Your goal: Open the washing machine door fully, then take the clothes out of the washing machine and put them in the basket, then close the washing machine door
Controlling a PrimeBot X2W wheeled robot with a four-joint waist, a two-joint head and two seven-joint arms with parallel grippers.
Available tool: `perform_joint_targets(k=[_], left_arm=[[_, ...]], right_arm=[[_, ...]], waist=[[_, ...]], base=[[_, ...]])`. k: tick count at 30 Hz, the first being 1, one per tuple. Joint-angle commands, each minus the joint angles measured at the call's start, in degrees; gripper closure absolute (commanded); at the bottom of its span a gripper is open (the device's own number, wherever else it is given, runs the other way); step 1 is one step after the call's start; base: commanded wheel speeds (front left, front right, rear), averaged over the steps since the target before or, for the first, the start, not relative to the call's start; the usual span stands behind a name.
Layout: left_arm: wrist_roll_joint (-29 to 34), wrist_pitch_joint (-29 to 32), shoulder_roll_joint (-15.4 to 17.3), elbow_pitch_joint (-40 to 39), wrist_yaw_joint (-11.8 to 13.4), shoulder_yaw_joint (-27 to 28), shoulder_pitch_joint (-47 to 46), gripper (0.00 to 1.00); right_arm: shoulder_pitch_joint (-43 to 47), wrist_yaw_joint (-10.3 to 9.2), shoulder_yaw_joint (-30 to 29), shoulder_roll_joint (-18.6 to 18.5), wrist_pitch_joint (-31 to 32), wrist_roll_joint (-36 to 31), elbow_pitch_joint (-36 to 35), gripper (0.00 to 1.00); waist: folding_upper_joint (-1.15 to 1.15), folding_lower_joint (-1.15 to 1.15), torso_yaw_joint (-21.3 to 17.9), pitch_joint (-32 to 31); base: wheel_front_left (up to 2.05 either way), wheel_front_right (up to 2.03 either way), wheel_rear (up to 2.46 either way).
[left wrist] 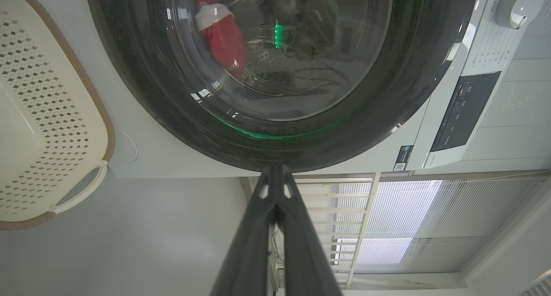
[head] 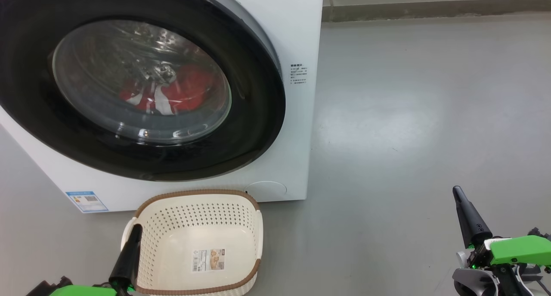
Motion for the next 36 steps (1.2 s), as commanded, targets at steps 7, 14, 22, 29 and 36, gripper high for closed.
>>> perform_joint_targets(k=[7,14,22,29,36], left_arm=[[-0.37,0.27,0.45,-1.62,-0.41,2.05,-2.52,1.0],[-0.37,0.27,0.45,-1.62,-0.41,2.05,-2.52,1.0],[-0.37,0.27,0.45,-1.62,-0.41,2.05,-2.52,1.0],[0.03,-0.05,-0.11,0.97,0.04,-0.24,0.49,0.0],[0.54,-0.89,-0.26,1.63,0.05,-0.69,1.62,0.0]], right_arm=[[-2.52,-0.03,1.07,-0.77,0.36,-0.53,-1.66,1.0],[-2.52,-0.03,1.07,-0.77,0.36,-0.53,-1.66,1.0],[-2.52,-0.03,1.07,-0.77,0.36,-0.53,-1.66,1.0],[0.43,0.01,0.09,0.35,-0.06,0.04,1.01,0.0],[1.75,0.01,0.81,0.81,-0.87,-0.22,1.92,0.0]], waist=[[0.0,0.0,0.0,0.0],[0.0,0.0,0.0,0.0],[0.0,0.0,0.0,0.0],[0.0,0.0,0.0,0.01],[0.0,0.09,0.06,0.01]], base=[[0.0,0.0,0.0],[0.0,0.0,0.0],[0.0,0.0,0.0],[0.0,0.0,0.0],[0.0,0.0,0.0]])
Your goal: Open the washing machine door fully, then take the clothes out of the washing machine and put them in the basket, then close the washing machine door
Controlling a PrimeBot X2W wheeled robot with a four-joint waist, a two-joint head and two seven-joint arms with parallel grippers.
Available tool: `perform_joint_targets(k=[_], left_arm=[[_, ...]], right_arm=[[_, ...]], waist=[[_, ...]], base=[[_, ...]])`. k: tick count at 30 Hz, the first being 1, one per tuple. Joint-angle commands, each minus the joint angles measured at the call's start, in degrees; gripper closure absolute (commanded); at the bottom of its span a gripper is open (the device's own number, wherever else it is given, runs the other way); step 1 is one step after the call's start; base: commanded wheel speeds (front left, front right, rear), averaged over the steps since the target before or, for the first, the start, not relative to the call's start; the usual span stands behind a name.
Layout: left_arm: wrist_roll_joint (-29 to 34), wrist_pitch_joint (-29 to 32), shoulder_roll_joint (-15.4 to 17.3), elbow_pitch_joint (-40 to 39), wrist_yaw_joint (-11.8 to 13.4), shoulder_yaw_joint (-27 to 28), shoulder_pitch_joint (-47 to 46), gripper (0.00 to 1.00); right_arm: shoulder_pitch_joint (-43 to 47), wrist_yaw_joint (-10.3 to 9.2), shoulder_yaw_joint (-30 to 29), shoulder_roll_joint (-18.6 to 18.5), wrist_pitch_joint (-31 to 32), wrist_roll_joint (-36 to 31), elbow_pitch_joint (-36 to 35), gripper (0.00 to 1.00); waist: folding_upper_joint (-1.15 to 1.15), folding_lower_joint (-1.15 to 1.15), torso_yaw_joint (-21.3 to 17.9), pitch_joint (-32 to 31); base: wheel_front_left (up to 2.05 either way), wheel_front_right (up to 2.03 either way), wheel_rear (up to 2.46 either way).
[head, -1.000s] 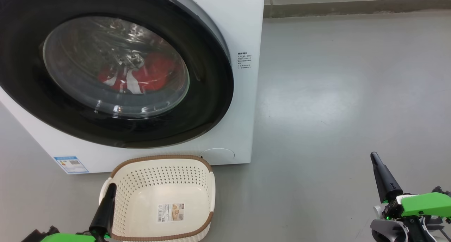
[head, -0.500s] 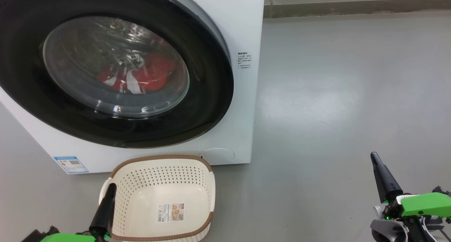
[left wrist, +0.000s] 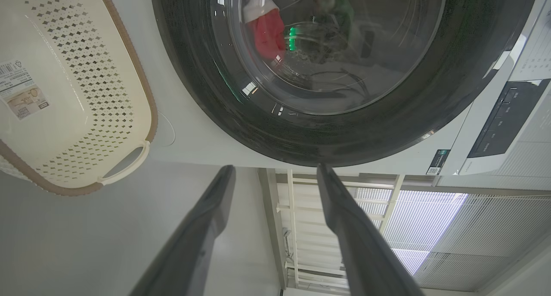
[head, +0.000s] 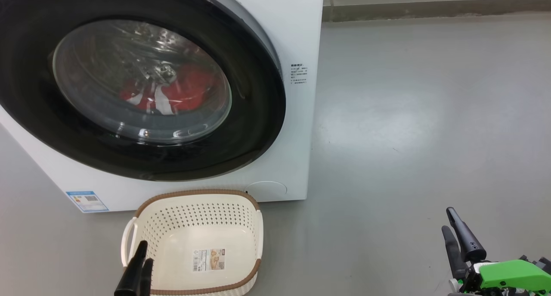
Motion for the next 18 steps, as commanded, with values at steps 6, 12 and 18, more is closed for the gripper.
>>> perform_joint_targets(k=[6,12,18], left_arm=[[2.07,-1.56,0.9,-2.5,-0.05,-0.22,-1.02,0.0],[5.49,-2.58,1.07,-3.31,-0.08,-0.33,-0.8,0.0],[9.67,-3.43,1.03,-3.95,-0.1,-0.23,-0.62,0.0]], right_arm=[[-1.19,0.0,0.59,-0.89,-1.52,-1.59,-2.42,0.0],[-0.9,-0.01,1.26,-1.49,-2.55,-4.14,-2.83,0.0],[-0.69,-0.01,1.75,-1.76,-3.4,-6.74,-3.14,0.0]], waist=[[0.0,0.01,0.13,-0.01],[0.0,0.0,0.18,0.02],[0.0,0.0,0.21,0.06]], base=[[0.0,0.0,0.0],[0.0,0.0,0.0],[0.0,0.0,0.0]])
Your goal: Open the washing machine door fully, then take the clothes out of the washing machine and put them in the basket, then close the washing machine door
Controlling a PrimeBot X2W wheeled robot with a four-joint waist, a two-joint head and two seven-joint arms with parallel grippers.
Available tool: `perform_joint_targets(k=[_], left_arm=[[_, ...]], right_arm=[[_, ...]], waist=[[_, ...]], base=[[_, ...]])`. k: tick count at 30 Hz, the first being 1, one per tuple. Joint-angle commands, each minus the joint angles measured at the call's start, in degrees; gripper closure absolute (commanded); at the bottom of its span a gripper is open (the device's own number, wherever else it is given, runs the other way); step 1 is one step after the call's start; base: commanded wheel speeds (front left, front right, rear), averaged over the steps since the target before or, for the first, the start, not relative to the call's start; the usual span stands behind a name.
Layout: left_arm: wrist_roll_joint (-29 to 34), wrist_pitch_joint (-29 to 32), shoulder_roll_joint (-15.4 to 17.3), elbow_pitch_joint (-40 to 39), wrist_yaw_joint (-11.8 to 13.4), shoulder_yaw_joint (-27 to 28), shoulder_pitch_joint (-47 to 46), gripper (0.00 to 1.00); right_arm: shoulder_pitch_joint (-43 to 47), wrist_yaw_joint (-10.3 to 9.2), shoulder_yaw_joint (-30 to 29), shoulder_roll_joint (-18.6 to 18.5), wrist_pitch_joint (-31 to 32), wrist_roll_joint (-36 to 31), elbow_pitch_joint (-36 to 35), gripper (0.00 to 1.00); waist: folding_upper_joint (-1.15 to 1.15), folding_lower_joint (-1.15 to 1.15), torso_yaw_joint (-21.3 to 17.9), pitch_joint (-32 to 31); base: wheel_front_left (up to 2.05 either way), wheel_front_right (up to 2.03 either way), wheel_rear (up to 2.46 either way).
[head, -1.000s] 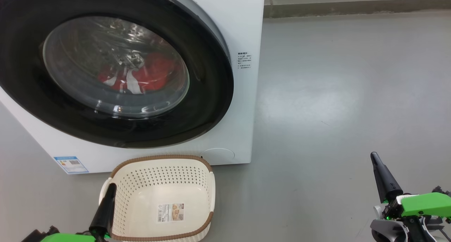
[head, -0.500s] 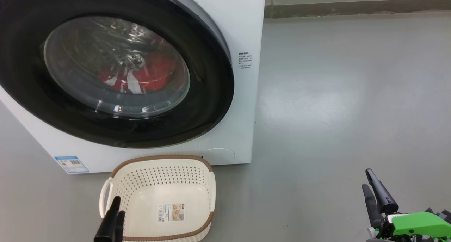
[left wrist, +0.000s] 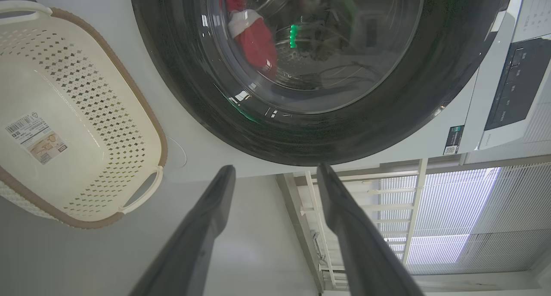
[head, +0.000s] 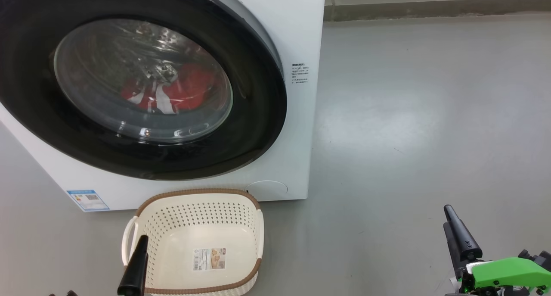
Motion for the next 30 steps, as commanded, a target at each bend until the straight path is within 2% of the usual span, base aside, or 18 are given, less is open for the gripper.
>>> perform_joint_targets(k=[1,30], left_arm=[[1.67,-0.58,0.97,-1.98,-0.1,0.26,-0.63,0.0],[28.65,-5.66,0.84,-6.11,0.46,-1.08,0.7,0.0]], right_arm=[[-0.84,-0.01,0.36,-1.05,-0.66,-1.65,-1.89,0.0],[0.29,-0.02,3.24,-3.46,-5.71,-22.68,-3.2,0.0]], waist=[[0.0,-0.01,0.0,0.01],[0.0,-0.01,0.16,0.21]], base=[[0.0,0.0,0.0],[0.0,0.0,0.0]])
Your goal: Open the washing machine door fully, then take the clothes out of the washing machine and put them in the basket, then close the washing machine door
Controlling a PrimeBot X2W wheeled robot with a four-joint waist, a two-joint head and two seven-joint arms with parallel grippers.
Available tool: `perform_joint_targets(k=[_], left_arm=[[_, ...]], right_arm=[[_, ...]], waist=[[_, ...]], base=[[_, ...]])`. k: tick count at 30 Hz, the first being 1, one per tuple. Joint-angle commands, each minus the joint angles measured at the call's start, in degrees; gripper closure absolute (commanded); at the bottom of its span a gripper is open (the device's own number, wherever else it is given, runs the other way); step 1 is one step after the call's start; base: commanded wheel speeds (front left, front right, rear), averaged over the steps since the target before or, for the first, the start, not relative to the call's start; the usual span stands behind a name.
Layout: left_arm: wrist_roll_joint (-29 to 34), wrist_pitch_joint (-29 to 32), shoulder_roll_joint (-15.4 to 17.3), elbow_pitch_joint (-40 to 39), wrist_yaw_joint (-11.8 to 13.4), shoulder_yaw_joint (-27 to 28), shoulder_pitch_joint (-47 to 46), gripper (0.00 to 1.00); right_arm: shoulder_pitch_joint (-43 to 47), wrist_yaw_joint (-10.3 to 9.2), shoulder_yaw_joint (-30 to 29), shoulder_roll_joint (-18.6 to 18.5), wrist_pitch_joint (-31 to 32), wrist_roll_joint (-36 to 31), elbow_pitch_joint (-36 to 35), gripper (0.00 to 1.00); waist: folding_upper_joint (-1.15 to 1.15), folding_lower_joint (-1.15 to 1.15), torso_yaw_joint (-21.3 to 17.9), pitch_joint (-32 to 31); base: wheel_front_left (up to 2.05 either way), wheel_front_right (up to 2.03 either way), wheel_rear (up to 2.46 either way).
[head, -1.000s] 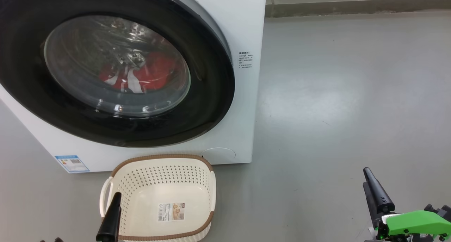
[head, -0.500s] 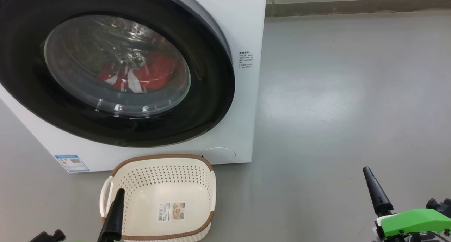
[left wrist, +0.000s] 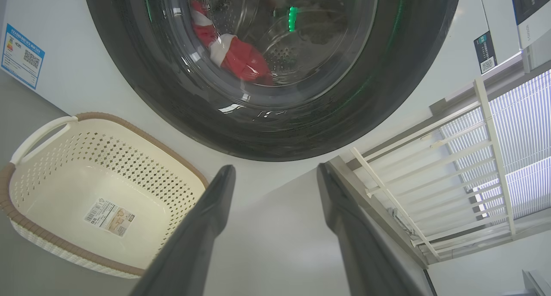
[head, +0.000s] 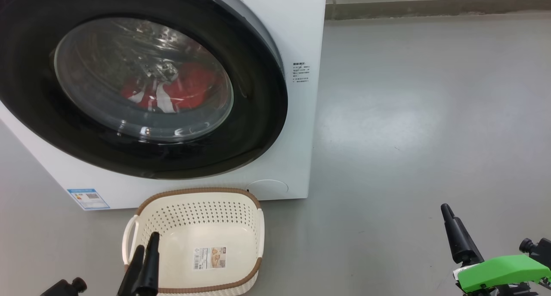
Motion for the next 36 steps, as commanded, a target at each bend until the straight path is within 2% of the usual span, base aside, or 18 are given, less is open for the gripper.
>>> perform_joint_targets(k=[1,36], left_arm=[[2.35,-0.79,0.87,-2.15,0.33,0.5,-0.48,0.0],[26.32,-6.56,1.08,-5.58,1.65,-0.74,0.45,0.0]], right_arm=[[-0.24,-0.02,0.81,-1.27,-0.74,-2.14,-1.84,0.0],[1.31,-0.03,1.91,-2.62,-6.48,-20.64,-4.27,0.0]], waist=[[0.0,0.0,0.01,0.01],[0.0,0.0,0.06,0.52]], base=[[0.0,0.0,0.0],[0.0,0.0,0.0]])
